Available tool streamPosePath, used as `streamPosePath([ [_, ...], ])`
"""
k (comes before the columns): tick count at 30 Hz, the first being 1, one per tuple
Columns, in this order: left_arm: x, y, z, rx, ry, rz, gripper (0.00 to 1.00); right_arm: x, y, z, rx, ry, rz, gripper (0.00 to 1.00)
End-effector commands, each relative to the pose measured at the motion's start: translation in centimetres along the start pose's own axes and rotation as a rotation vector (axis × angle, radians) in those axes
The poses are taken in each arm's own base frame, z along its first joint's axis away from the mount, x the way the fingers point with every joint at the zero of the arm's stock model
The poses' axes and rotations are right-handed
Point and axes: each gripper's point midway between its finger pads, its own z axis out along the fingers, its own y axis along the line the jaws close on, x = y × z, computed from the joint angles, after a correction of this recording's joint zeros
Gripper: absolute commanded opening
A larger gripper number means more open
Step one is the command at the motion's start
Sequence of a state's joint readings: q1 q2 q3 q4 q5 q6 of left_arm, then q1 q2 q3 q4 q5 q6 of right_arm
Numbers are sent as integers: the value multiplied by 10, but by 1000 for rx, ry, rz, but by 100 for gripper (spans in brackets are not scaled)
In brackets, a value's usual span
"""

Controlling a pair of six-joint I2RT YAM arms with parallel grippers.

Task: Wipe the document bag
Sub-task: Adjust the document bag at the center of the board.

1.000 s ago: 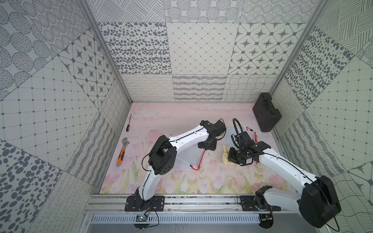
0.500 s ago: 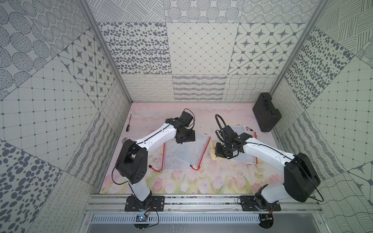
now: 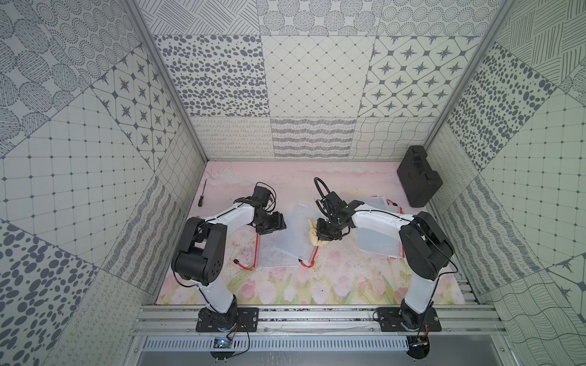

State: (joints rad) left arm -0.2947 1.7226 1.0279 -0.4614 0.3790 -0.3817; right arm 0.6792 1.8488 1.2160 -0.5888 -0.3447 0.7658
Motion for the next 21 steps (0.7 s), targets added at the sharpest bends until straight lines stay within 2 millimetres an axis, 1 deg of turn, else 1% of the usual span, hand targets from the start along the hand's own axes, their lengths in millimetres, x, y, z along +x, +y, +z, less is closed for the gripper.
streamPosePath([
  [1,-11,-28,7,211,-6,156,64,1,1,8,-11,16,-16,0],
  [6,-2,-29,19,250,69,177,62,10,-14,22,22,54,-1,0],
  [9,4,-34,24,301,107,177,60,13,-22,23,45,58,2,0],
  [12,10,-38,27,346,138,173,55,15,-27,23,64,63,-2,0],
  [14,12,-36,29,340,146,168,51,15,-29,22,72,62,-4,0],
  [17,10,-36,25,331,128,168,49,15,-31,22,76,63,-3,0],
  [19,7,-37,21,321,108,171,44,15,-31,23,78,64,-3,0],
  [21,2,-35,16,291,86,164,37,15,-32,23,79,64,-2,0],
])
